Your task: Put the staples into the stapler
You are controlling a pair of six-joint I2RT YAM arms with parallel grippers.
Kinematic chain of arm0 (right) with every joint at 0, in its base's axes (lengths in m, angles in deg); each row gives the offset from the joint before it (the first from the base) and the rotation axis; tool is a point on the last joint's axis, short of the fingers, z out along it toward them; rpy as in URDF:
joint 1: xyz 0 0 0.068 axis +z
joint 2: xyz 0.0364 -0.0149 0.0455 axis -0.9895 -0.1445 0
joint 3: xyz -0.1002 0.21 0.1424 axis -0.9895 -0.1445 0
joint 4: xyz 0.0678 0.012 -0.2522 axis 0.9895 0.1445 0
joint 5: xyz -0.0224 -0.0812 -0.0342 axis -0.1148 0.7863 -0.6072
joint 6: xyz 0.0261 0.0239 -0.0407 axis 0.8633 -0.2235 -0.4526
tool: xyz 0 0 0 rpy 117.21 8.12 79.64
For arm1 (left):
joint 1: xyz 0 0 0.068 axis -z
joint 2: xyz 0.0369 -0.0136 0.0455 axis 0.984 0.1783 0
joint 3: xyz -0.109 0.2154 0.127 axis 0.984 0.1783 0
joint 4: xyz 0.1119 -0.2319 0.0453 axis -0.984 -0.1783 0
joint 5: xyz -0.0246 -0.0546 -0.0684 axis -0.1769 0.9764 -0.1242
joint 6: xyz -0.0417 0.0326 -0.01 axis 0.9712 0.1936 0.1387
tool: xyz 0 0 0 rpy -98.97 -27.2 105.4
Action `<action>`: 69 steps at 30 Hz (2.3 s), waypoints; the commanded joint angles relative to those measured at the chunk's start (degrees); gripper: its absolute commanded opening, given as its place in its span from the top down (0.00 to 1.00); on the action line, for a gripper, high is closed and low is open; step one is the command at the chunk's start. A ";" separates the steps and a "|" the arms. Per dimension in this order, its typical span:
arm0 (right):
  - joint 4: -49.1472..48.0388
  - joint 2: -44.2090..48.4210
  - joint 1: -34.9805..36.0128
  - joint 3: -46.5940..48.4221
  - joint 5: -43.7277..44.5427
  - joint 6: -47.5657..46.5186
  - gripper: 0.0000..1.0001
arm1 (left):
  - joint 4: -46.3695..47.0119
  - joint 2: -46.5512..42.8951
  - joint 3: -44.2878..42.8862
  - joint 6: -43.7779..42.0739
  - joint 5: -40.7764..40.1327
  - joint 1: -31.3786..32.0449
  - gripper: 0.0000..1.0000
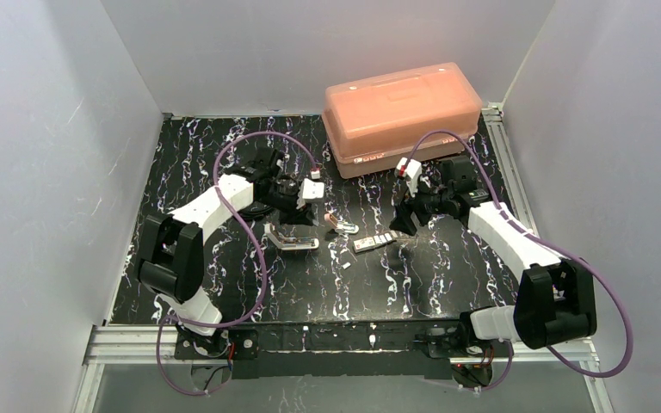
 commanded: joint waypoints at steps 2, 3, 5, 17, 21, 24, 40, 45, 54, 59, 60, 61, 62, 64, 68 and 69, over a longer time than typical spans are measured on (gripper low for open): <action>-0.24 0.18 -0.18 -0.10 0.71 -2.33 0.20 | -2.29 -2.23 3.46 -4.55 0.45 0.28 1.00; -0.35 0.31 -0.27 -0.22 1.08 -2.71 0.20 | -1.91 -2.12 3.98 -4.74 0.45 0.32 1.00; -0.10 0.32 -0.23 -0.42 1.79 -3.71 0.20 | -1.16 -1.98 4.80 -5.21 0.61 0.31 1.00; 1.11 0.03 -0.28 0.54 1.72 -5.48 0.22 | -0.25 -1.37 5.16 -6.22 -2.64 0.28 1.00; 2.17 -1.04 -0.25 1.28 1.30 -5.38 0.22 | -0.05 -1.71 4.84 -5.18 -4.03 0.28 1.00; 2.17 -1.41 -0.28 1.29 0.83 -5.30 0.23 | -0.08 -1.64 4.55 -4.20 -4.77 0.28 1.00; 0.04 -0.35 -0.34 -0.16 1.82 -3.29 0.23 | 5.65 -6.37 8.57 4.43 -5.40 0.31 1.00; -0.14 -0.07 -0.42 -0.29 2.59 -3.28 0.23 | 6.85 -7.52 10.09 5.17 -5.99 0.32 1.00; -0.06 0.04 -0.38 -0.11 2.12 -3.32 0.24 | 7.93 -8.13 12.81 6.19 -6.07 0.34 1.00; 0.14 -0.32 -0.40 -0.03 1.71 -3.26 0.24 | 8.12 -7.84 12.82 6.13 -6.23 0.38 1.00; 0.18 -0.28 -0.44 -0.03 1.67 -3.26 0.24 | 8.09 -7.55 12.67 6.12 -6.33 0.38 1.00; 0.19 -0.25 -0.42 -0.03 1.64 -3.25 0.24 | 8.06 -7.25 12.55 6.12 -6.40 0.39 1.00; 0.22 -0.27 -0.38 -0.09 1.65 -3.26 0.24 | 7.98 -7.03 12.39 6.06 -6.42 0.36 1.00; 0.19 -0.16 -0.39 -0.18 1.62 -3.26 0.24 | 8.01 -6.61 12.22 5.83 -6.48 0.49 1.00; 0.20 0.01 -0.38 -0.20 1.71 -3.26 0.24 | 8.00 -5.90 11.92 5.81 -6.67 0.63 1.00; 0.21 -0.02 -0.45 -0.20 1.63 -3.26 0.24 | 8.03 -5.80 11.91 5.84 -6.63 0.63 1.00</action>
